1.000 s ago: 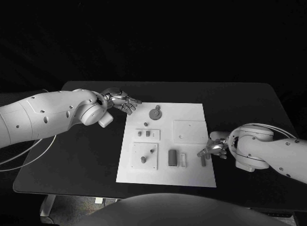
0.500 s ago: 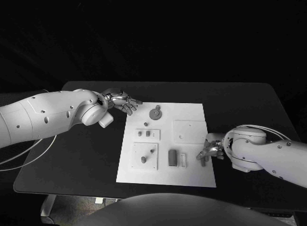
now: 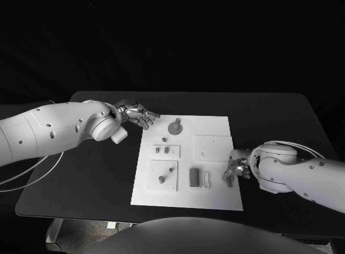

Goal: Assemble the parts on the task board

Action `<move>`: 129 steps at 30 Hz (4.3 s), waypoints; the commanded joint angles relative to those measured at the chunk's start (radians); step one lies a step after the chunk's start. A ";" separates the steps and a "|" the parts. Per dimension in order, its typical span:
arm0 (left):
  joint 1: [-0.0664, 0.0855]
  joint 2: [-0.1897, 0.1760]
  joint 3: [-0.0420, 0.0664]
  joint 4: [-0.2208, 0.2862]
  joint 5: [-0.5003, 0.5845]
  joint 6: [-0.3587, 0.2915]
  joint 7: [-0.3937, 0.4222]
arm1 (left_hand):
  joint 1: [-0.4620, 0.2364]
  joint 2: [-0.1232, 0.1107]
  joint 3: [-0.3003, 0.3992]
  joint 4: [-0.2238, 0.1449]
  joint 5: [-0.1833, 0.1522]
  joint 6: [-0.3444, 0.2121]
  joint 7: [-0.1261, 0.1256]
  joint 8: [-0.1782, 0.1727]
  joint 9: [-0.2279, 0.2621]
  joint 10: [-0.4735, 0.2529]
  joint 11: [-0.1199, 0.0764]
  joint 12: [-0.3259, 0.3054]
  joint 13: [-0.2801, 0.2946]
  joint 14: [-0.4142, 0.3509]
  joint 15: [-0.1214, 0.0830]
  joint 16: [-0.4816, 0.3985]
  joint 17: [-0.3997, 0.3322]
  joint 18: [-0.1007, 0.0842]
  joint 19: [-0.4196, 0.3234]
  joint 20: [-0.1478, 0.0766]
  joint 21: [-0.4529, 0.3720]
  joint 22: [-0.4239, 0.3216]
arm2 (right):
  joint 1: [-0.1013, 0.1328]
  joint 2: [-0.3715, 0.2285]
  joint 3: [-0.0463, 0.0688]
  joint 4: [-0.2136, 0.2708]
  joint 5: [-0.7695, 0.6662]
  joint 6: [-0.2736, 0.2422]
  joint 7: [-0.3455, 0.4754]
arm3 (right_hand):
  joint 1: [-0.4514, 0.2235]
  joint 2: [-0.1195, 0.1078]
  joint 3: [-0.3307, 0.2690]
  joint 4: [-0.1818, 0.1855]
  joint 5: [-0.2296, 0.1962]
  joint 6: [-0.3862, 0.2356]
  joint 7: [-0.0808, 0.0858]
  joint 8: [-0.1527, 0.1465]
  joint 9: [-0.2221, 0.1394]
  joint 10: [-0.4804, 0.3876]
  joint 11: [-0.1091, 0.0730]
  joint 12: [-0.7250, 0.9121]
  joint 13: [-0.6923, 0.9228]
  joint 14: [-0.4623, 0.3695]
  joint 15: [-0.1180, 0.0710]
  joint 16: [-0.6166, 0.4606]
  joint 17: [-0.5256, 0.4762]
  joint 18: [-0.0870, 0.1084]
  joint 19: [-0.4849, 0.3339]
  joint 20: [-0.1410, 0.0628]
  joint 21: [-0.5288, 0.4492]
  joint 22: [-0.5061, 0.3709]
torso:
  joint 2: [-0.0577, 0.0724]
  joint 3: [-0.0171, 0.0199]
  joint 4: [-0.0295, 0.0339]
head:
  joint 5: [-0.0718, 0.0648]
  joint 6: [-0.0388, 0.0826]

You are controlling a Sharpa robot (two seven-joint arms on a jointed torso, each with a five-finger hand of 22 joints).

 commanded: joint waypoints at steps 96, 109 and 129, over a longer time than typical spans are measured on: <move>0.003 -0.004 -0.001 0.006 -0.015 0.039 -0.024 | 0.007 0.005 -0.012 0.007 -0.002 -0.002 0.002 -0.003 -0.003 -0.001 0.006 -0.007 -0.002 0.000 -0.001 -0.010 0.007 0.019 -0.002 -0.002 -0.002 0.000 | -0.007 -0.017 -0.013 0.071 0.140 -0.142 0.189 | -0.162 -0.190 -0.018 0.199 0.002 -0.047 0.029 -0.101 -0.045 0.004 0.023 -0.019 -0.011 0.001 -0.008 -0.014 -0.009 0.015 0.004 0.008 -0.016 0.000 | 0.000 0.0011 -0.0015 | 0.003 0.000; 0.003 -0.004 -0.001 0.007 -0.016 0.042 -0.025 | 0.007 0.005 -0.012 0.008 -0.002 -0.001 0.002 -0.003 -0.003 0.000 0.006 -0.007 -0.002 0.000 -0.001 -0.011 0.007 0.019 -0.002 -0.002 -0.002 0.000 | -0.009 -0.001 -0.013 0.085 -0.164 -0.114 0.156 | -0.211 -0.225 -0.073 0.249 0.020 -0.033 0.019 -0.090 -0.042 0.003 0.013 -0.013 -0.009 0.001 -0.014 -0.007 -0.006 0.015 0.000 -0.007 -0.013 0.005 | 0.000 -0.0005 -0.0005 | 0.002 0.000; 0.003 -0.003 -0.001 0.006 -0.017 0.047 -0.028 | 0.007 0.005 -0.013 0.011 -0.002 -0.001 0.002 -0.003 -0.003 0.000 0.006 -0.007 -0.002 0.000 -0.001 -0.011 0.008 0.019 -0.002 -0.002 -0.002 -0.001 | -0.022 0.025 -0.013 0.091 -0.234 -0.028 0.151 | -0.153 -0.115 -0.149 0.181 0.041 0.053 -0.017 -0.049 -0.036 0.060 -0.023 -0.006 -0.001 0.035 -0.020 0.000 -0.011 0.015 0.022 -0.024 -0.005 0.007 | 0.000 0.0000 0.0000 | 0.001 0.000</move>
